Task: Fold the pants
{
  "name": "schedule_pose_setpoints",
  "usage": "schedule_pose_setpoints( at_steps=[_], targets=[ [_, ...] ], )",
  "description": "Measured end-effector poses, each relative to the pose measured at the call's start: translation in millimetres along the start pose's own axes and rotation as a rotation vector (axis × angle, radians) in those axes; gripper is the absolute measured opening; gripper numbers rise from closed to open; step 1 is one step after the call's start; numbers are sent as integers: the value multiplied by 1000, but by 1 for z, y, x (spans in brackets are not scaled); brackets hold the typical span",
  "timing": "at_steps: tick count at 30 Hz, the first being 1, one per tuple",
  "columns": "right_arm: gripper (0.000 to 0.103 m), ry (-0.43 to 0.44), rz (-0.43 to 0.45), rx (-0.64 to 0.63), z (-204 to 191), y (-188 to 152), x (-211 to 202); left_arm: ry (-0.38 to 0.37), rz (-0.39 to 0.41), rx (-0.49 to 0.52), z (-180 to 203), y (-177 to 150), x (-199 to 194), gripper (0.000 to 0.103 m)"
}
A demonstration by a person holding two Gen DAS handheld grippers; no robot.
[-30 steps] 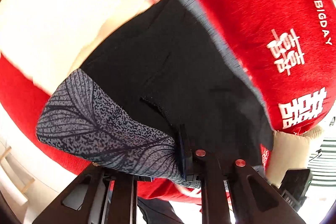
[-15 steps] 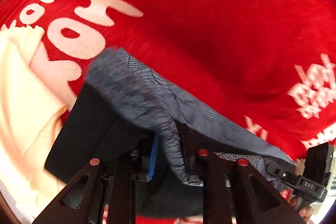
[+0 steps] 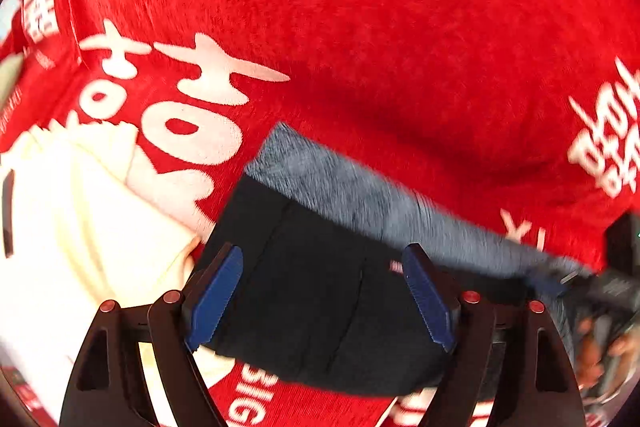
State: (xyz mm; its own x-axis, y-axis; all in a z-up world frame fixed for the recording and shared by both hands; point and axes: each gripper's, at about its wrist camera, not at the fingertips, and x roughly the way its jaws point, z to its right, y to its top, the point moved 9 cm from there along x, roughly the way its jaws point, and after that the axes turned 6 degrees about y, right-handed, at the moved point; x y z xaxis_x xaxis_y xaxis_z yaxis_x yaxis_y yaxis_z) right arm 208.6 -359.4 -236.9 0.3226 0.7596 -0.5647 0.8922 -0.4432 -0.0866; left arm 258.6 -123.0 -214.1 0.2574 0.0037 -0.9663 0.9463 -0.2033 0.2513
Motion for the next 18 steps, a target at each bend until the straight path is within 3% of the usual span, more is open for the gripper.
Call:
schedule_pose_setpoints(
  at_steps=[3, 8, 13, 18],
  targets=[
    [84, -6, 67, -46, -17, -6, -32, 33, 3, 86, 20, -25, -9, 83],
    [84, -195, 166, -111, -6, -53, -96, -57, -73, 212, 79, -87, -19, 83],
    [84, -369, 285, -23, 47, -142, -171, -202, -144, 358, 154, -159, -29, 83],
    [84, -472, 411, 188, 109, -269, -233, -311, -176, 423, 205, -210, -39, 83]
  ],
)
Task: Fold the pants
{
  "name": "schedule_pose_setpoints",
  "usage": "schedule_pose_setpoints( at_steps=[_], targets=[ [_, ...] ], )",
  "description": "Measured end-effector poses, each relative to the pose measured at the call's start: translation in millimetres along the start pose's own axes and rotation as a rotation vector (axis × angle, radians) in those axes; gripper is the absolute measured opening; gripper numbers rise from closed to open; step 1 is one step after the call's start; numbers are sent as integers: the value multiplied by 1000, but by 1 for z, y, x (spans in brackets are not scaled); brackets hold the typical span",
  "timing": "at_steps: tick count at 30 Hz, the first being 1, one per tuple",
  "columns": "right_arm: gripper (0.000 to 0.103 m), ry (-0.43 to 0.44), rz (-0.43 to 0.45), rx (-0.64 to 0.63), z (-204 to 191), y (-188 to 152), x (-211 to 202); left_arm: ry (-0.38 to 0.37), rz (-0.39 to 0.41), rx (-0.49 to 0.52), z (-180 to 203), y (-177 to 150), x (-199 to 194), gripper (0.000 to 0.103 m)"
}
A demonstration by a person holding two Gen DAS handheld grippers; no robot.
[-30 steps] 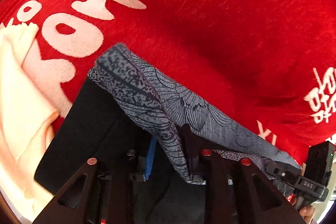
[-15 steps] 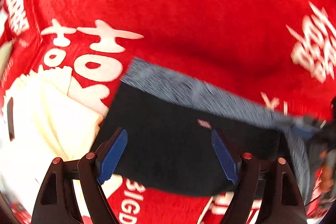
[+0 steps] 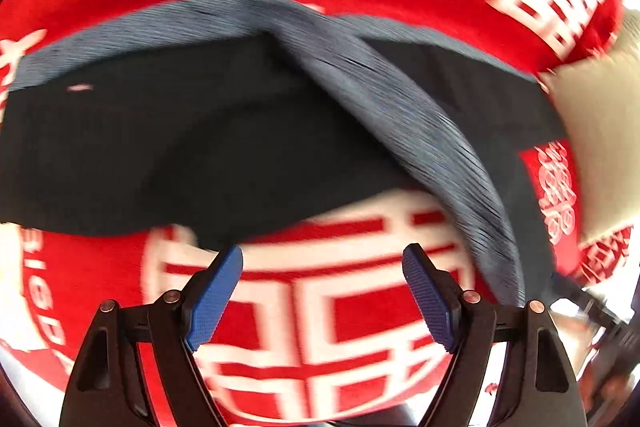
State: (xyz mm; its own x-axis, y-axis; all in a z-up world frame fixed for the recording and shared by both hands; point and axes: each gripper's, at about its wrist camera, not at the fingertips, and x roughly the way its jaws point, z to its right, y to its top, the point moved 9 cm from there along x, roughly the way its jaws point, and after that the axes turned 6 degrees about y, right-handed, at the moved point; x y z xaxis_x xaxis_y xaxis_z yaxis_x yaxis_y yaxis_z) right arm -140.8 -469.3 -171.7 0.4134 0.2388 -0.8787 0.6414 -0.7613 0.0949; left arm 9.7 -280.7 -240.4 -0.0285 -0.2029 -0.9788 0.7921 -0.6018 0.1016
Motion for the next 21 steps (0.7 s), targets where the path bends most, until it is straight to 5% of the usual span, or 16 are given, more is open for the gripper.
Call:
schedule_pose_setpoints(
  at_steps=[7, 13, 16, 19, 21],
  targets=[
    [84, -98, 20, 203, 94, -95, -26, -44, -24, 104, 63, -22, 15, 83],
    [76, -12, 16, 221, 118, -113, -17, -58, -47, 127, 94, -33, 30, 83],
    [58, 68, 13, 202, 115, -111, -10, -55, -45, 133, 107, -39, 37, 83],
    [4, 144, -27, 192, 113, -107, -6, -28, -59, 118, 112, -43, 43, 83],
    [3, 175, -54, 195, 104, -101, -4, -5, -61, 100, 117, -43, 43, 83]
  ],
)
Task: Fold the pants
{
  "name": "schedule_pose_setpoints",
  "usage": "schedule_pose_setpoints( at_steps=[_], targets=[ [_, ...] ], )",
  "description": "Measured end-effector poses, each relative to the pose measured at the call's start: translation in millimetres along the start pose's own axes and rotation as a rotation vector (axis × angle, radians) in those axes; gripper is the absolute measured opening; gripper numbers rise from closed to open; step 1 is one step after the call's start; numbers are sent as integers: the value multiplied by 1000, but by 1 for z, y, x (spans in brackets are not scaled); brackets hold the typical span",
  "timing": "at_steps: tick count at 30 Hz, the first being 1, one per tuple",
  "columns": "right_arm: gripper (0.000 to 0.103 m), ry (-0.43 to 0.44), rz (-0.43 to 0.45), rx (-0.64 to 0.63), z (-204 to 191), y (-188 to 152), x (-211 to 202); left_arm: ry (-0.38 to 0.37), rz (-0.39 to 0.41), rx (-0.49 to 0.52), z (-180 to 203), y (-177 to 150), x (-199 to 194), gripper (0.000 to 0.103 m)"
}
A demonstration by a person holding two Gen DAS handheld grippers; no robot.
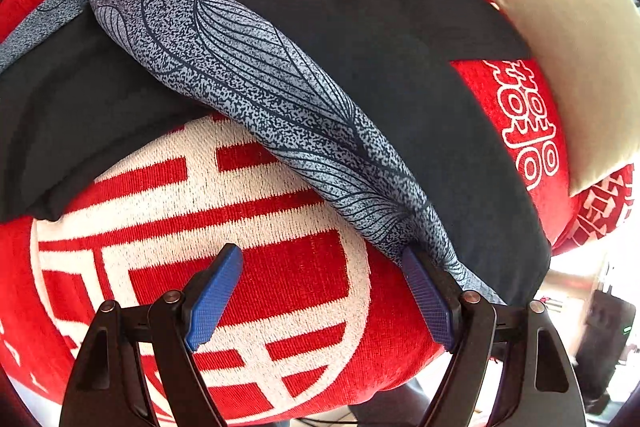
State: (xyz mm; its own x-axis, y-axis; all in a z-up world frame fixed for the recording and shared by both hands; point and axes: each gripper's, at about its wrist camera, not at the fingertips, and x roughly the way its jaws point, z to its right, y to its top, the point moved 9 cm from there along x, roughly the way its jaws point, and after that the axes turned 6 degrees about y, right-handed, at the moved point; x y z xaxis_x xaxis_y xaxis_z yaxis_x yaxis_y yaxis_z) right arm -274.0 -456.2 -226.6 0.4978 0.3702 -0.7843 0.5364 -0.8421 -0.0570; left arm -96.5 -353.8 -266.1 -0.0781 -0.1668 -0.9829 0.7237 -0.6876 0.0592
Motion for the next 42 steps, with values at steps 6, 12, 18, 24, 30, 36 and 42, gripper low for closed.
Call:
schedule_pose_setpoints(
  at_steps=[6, 12, 18, 24, 30, 36, 42],
  targets=[
    [3, 91, 44, -147, -48, 68, -71, 76, 62, -78, 0, 22, -25, 83],
    [3, 81, 121, -317, -85, 208, -124, 141, 138, -162, -13, 61, -54, 83],
    [3, -46, 82, -392, -89, 334, -93, 202, 178, -239, -21, 99, -54, 83],
    [6, -204, 18, -459, -66, 406, -33, 295, 192, -289, -30, 136, -25, 83],
    [70, -335, 36, -411, -48, 436, -18, 351, 195, -301, -36, 170, -8, 83],
    [50, -267, 59, -360, -57, 417, -45, 380, 171, -251, -27, 190, 16, 83],
    [43, -431, -1, -424, -27, 396, -15, 395, 173, -274, -32, 194, 26, 88]
  ],
)
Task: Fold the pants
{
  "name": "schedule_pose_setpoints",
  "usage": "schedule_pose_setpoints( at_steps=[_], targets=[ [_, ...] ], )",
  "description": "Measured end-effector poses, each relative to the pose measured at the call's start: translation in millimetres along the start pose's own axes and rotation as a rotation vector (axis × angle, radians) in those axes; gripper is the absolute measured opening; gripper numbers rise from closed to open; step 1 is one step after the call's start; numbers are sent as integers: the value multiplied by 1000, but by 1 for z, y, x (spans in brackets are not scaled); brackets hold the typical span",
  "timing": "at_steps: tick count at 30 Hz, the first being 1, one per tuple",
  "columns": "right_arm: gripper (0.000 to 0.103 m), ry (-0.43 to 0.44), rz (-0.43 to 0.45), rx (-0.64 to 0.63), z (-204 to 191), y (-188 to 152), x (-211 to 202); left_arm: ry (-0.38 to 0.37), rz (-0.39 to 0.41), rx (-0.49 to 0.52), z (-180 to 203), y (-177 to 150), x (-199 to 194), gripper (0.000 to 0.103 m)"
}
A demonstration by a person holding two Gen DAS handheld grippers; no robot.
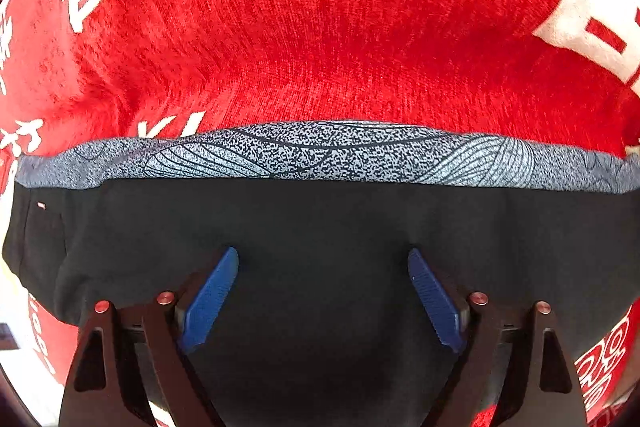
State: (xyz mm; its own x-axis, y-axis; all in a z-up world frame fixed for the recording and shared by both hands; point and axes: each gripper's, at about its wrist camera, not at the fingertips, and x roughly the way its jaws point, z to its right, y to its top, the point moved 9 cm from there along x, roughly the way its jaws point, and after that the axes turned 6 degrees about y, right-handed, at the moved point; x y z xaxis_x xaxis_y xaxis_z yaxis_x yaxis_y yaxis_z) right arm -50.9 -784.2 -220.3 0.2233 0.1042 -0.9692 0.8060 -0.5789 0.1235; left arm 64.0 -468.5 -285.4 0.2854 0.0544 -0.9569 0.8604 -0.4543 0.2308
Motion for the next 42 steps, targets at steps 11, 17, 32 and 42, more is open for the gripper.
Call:
schedule_pose_setpoints(
  at_steps=[11, 17, 32, 42],
  targets=[
    [33, -70, 63, 58, -1, 23, 6, 32, 19, -17, -10, 9, -3, 98],
    [33, 105, 55, -46, -49, -16, -14, 50, -9, 9, -12, 11, 13, 100],
    [41, 181, -4, -35, -138, -125, -13, 224, 47, -131, -248, 15, 10, 103],
    [44, 640, -152, 117, -357, -191, 32, 386, -45, -145, -432, -39, 68, 103]
  ],
)
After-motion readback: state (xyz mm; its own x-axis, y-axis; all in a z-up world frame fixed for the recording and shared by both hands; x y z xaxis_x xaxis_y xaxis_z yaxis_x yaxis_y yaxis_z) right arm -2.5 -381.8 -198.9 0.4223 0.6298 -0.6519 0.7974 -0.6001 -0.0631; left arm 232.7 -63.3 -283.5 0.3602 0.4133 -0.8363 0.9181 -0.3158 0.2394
